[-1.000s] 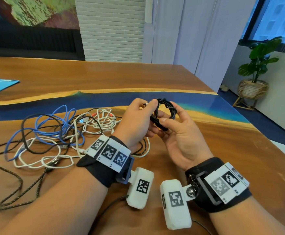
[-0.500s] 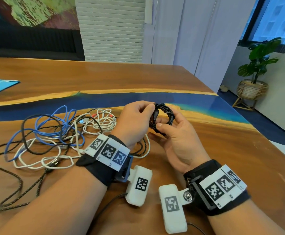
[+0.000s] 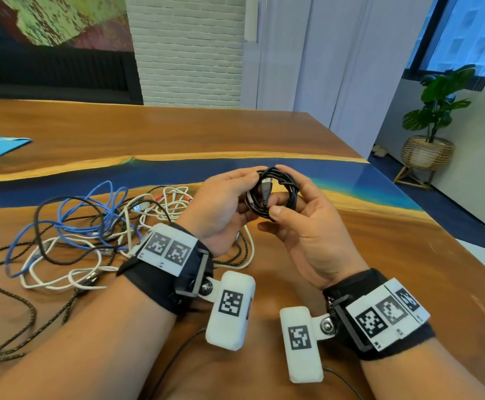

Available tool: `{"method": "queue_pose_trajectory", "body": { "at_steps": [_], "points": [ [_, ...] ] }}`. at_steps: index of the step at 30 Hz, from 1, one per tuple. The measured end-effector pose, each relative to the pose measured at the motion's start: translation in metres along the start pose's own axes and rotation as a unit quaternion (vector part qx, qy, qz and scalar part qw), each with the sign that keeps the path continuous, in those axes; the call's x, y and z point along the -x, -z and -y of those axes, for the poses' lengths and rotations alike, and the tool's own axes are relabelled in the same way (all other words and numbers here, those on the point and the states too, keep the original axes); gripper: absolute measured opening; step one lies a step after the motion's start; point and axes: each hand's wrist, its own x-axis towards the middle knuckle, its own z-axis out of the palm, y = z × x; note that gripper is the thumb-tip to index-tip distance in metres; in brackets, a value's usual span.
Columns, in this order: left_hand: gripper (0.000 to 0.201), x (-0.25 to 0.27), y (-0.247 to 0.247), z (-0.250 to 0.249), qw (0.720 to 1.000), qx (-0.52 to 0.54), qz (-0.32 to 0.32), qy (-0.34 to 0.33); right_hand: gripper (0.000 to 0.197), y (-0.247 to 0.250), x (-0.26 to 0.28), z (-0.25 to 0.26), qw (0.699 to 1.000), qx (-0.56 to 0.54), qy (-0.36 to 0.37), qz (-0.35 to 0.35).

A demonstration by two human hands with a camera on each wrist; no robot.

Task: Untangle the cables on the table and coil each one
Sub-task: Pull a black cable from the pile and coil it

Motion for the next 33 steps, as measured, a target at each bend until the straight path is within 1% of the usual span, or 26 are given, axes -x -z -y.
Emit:
{"method": "queue_pose_trajectory", "body": {
  "at_steps": [4,8,14,16,18,20,23,25,27,30,32,33],
  "points": [
    [0.025,0.0,0.0,0.0,1.0,0.015,0.009,0.017,0.061,0.003,0.0,0.002,1.0,-0.005,0.004,0.027],
    [0.02,0.0,-0.001,0.0,1.0,0.016,0.01,0.02,0.063,0.004,0.0,0.002,1.0,-0.006,-0.002,0.024],
    [0.023,0.0,-0.003,0.001,1.0,0.007,0.007,0.029,0.071,0.003,0.002,0.001,0.999,-0.021,-0.004,0.046],
    [0.025,0.0,-0.003,0.0,1.0,0.001,0.004,0.02,0.072,0.0,0.002,0.001,0.999,-0.026,0.004,0.046],
    [0.026,0.003,-0.004,-0.002,1.0,-0.005,-0.006,0.007,0.069,-0.002,0.002,0.002,0.999,-0.027,0.006,0.017],
    [0.028,0.005,-0.004,-0.005,1.0,-0.007,-0.009,-0.006,0.063,-0.003,0.0,0.003,0.999,-0.04,0.0,-0.036],
    [0.034,0.007,-0.002,-0.006,0.999,-0.034,0.018,-0.018,0.06,-0.001,-0.002,0.006,0.996,-0.032,-0.004,-0.084],
    [0.032,0.006,-0.003,-0.003,0.994,-0.099,0.023,-0.044,0.057,0.001,-0.001,0.009,0.996,0.018,0.006,-0.085],
    [0.028,0.003,-0.004,0.001,0.988,-0.139,0.0,-0.074,0.055,0.002,0.0,0.011,0.995,0.055,0.012,-0.077],
    [0.015,0.003,-0.004,-0.001,0.984,-0.144,-0.042,-0.094,0.05,0.002,-0.001,0.012,0.996,0.044,0.009,-0.081],
    [0.015,0.003,-0.004,-0.004,0.984,-0.141,-0.05,-0.093,0.046,0.005,-0.001,0.011,0.995,0.047,0.015,-0.091],
    [0.014,0.004,-0.004,-0.005,0.984,-0.144,-0.044,-0.091,0.045,0.006,-0.001,0.011,0.994,0.061,0.02,-0.093]
  ]
}}
